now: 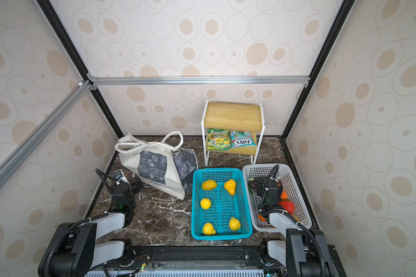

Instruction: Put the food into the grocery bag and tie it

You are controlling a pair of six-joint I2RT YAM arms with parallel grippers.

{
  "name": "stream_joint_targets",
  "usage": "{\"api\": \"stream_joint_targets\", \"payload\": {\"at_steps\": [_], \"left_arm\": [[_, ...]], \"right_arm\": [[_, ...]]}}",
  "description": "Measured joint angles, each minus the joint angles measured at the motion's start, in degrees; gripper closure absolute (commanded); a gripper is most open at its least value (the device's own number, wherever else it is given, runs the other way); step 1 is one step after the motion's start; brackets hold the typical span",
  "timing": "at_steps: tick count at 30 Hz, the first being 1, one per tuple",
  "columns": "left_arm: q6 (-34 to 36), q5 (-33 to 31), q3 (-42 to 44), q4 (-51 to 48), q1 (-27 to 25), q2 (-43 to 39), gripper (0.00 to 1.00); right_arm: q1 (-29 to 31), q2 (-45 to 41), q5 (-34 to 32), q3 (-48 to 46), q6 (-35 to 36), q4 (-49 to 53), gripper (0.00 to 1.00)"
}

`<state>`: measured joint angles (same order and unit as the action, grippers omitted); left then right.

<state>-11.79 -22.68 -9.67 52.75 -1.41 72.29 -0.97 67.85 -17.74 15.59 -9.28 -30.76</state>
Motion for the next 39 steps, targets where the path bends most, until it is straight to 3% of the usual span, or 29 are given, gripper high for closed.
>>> {"api": "stream_joint_targets", "payload": {"at_steps": [6,15,20,21,39], "left_arm": [[3.3,2.6,2.5,10.9,0.1,3.4,0.01],[5.9,11.3,2.5,26.9,0.5,16.3,0.01],[6.3,12.4,1.7,27.4,0.5,17.7,0.01],[6.6,12.6,0.8,26.8,0.5,17.8,0.01],[8.7,17.6,-2.6,24.0,0.4,18.0,0.01]], "right_arm": [[1.6,7.2,2.8,-0.7,2.1,-13.1,0.22],[5.4,19.8,2.5,0.3,7.0,-25.3,0.20],[5.5,20.5,1.2,4.5,7.2,-21.6,0.15],[5.5,20.5,1.0,5.4,7.2,-21.2,0.00],[5.5,20.4,-0.3,6.9,7.0,-17.2,0.01]]}}
